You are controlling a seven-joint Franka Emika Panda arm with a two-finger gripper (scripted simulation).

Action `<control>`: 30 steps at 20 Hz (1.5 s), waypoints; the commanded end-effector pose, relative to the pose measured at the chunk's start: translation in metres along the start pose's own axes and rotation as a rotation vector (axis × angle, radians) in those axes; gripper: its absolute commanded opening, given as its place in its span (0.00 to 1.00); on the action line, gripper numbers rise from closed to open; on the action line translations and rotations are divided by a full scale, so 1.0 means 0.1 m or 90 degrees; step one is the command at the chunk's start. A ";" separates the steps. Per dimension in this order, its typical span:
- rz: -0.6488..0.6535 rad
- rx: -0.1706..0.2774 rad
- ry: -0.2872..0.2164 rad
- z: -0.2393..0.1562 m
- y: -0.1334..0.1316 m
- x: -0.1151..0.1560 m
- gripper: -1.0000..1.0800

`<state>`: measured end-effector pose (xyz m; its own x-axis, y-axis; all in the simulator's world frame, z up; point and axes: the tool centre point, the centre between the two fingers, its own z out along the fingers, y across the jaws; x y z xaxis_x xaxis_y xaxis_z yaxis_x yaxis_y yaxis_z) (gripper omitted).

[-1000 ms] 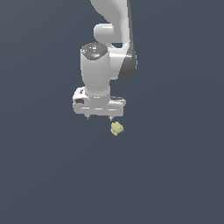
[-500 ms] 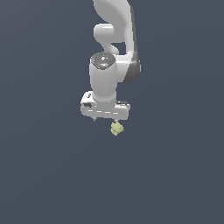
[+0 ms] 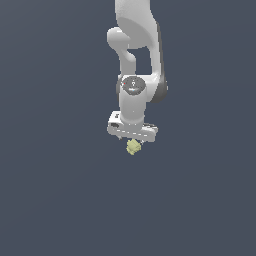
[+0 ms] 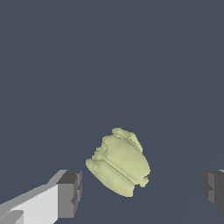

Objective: Pick up the object and move it to a goal position.

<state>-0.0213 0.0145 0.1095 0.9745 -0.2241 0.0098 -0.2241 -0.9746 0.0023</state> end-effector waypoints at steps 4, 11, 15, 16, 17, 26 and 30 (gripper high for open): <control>0.025 0.001 -0.005 0.16 -0.11 -0.11 0.96; 0.027 0.001 -0.006 0.20 -0.13 -0.13 0.96; 0.028 0.001 -0.006 0.31 -0.12 -0.14 0.96; 0.028 0.001 -0.006 0.35 -0.12 -0.14 0.96; 0.028 0.001 -0.006 0.40 -0.13 -0.14 0.96; 0.029 0.001 -0.006 0.69 -0.13 -0.14 0.96; 0.029 0.001 -0.006 0.69 -0.13 -0.14 0.00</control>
<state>-0.0309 0.0302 0.0419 0.9632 -0.2687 0.0024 -0.2687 -0.9632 -0.0010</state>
